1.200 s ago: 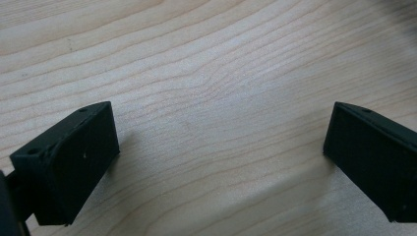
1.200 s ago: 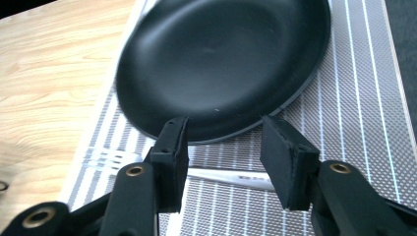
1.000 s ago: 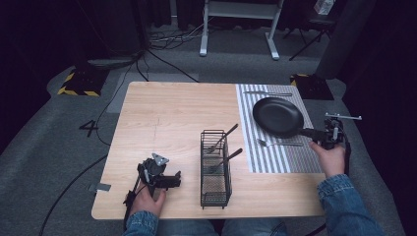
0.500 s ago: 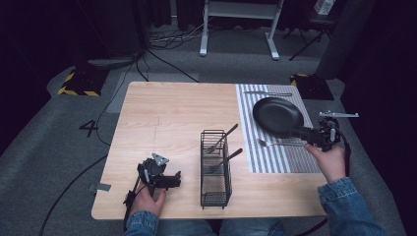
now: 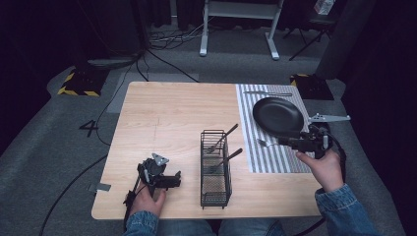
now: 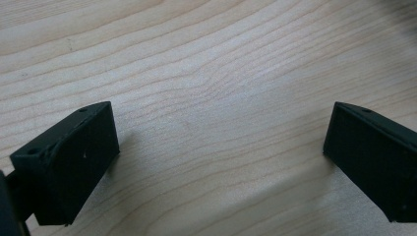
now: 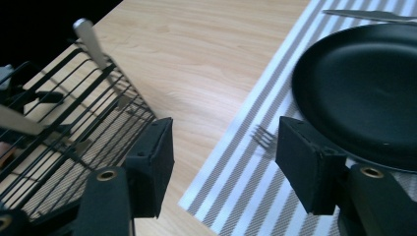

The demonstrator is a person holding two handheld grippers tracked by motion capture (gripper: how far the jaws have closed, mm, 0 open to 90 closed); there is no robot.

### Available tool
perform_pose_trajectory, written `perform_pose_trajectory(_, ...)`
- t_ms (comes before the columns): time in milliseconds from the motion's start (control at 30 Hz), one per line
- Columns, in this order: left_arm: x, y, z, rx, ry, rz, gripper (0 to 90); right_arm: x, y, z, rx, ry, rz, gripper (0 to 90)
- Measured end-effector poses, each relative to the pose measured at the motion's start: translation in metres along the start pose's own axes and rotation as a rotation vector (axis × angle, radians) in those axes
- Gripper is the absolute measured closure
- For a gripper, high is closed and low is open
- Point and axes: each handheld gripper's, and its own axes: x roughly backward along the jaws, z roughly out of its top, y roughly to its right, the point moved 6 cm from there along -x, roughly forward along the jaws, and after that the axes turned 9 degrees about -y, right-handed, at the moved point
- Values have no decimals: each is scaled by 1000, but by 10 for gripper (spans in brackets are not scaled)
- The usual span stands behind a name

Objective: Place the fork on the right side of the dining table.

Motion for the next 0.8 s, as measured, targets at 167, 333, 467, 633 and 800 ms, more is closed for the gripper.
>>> perform_pose_trajectory(167, 0, 0, 0, 0, 0, 0, 3, -3, -16, -5, 34, -14, 23, 377)
perform_pose_trajectory(333, 0, 0, 0, 0, 0, 0, 3, -5, -38, -15, 82, -15, 62, 367)
perform_pose_trajectory(467, 0, 0, 0, 0, 0, 0, 3, -7, -47, -21, 92, -47, 91, 365)
perform_pose_trajectory(633, 0, 0, 0, 0, 0, 0, 3, -13, -63, -40, 109, -97, 133, 350)
perform_pose_trajectory(800, 0, 0, 0, 0, 0, 0, 3, -20, -71, -54, 138, -106, 154, 340)
